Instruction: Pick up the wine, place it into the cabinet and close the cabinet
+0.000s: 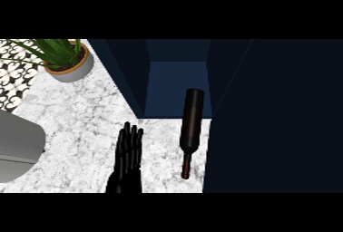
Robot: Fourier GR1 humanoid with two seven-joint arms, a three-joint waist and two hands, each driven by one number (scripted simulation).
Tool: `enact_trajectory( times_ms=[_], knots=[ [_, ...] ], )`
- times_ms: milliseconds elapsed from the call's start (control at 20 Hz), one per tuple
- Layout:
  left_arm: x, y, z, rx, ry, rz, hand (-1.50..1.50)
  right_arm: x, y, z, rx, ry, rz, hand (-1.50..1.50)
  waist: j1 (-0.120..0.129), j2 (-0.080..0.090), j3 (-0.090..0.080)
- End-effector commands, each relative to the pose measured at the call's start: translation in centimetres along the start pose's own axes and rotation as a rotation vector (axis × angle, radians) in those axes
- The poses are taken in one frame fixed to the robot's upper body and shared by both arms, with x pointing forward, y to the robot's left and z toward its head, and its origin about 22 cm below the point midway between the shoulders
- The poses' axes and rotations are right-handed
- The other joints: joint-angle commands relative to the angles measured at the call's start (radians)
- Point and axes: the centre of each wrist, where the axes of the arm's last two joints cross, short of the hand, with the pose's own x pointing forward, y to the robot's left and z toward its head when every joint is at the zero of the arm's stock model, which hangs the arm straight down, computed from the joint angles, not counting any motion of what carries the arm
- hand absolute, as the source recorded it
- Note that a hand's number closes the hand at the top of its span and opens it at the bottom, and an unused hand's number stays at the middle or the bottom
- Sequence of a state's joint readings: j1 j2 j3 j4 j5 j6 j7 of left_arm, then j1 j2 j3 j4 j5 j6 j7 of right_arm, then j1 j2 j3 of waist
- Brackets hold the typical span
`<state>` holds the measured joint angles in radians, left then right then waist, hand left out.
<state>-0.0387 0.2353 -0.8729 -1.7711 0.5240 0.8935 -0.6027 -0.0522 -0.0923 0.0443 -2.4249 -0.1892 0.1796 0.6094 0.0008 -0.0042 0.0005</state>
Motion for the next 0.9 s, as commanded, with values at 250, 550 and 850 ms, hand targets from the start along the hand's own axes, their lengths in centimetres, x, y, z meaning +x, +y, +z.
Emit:
enact_trajectory(
  times_ms=[250, 550, 850],
  knots=[
    [3.1, 3.5, 1.5, -0.087, 0.003, 0.006, -1.50, 1.9, 0.8, 2.6, 0.174, 0.001, -0.040, 1.50, -0.006, 0.001, 0.000],
    [5.4, 7.1, 0.6, -0.113, 0.006, -0.002, -1.50, 1.5, 1.9, 2.0, 0.249, 0.012, -0.057, 1.50, -0.002, 0.001, -0.001],
    [7.2, 9.7, 0.9, -0.086, -0.019, -0.006, -1.50, 0.3, 3.3, 2.5, 0.287, 0.092, -0.206, 1.50, 0.002, 0.000, -0.001]
  ],
)
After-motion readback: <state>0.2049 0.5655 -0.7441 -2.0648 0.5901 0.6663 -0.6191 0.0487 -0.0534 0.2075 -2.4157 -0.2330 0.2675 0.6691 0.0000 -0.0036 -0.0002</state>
